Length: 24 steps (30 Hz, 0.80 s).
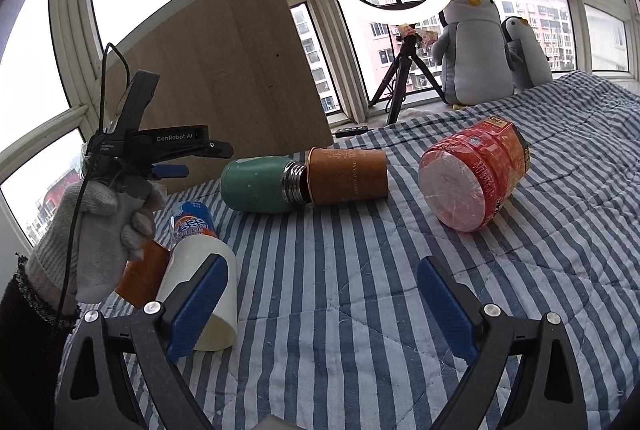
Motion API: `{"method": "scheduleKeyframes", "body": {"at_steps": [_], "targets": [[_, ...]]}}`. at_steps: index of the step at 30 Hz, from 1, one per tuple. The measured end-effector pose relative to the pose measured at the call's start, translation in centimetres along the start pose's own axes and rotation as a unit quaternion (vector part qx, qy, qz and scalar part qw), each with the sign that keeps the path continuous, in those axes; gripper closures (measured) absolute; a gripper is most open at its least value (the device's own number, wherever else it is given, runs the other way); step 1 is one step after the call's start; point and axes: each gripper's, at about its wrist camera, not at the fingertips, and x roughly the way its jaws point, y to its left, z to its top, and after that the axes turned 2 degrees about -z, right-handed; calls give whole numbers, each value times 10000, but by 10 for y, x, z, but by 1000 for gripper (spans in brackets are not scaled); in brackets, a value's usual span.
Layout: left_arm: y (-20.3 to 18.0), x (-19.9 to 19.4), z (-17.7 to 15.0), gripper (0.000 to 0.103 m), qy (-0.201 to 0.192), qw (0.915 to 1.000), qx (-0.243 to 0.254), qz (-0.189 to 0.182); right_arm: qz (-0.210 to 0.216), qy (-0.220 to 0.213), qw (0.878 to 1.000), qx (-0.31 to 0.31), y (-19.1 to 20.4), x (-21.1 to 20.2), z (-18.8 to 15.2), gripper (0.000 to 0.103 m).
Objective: Flip cup upside down
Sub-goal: 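Move the left gripper toward the green thermos lying on the blanket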
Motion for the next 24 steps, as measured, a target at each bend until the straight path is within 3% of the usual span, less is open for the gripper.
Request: {"method": "scheduleKeyframes", "body": {"at_steps": [10, 18, 24], "targets": [[-7, 38, 4, 1, 552, 9973, -132, -471, -33, -305, 9995, -109, 3, -14, 2, 9], [-42, 29, -15, 1, 738, 9937, 471, -701, -59, -365, 9993, 48, -4, -16, 4, 9], [-63, 12, -37, 1, 996, 9862, 632, -1165, -4, -405, 9992, 56, -5, -19, 5, 9]]}}
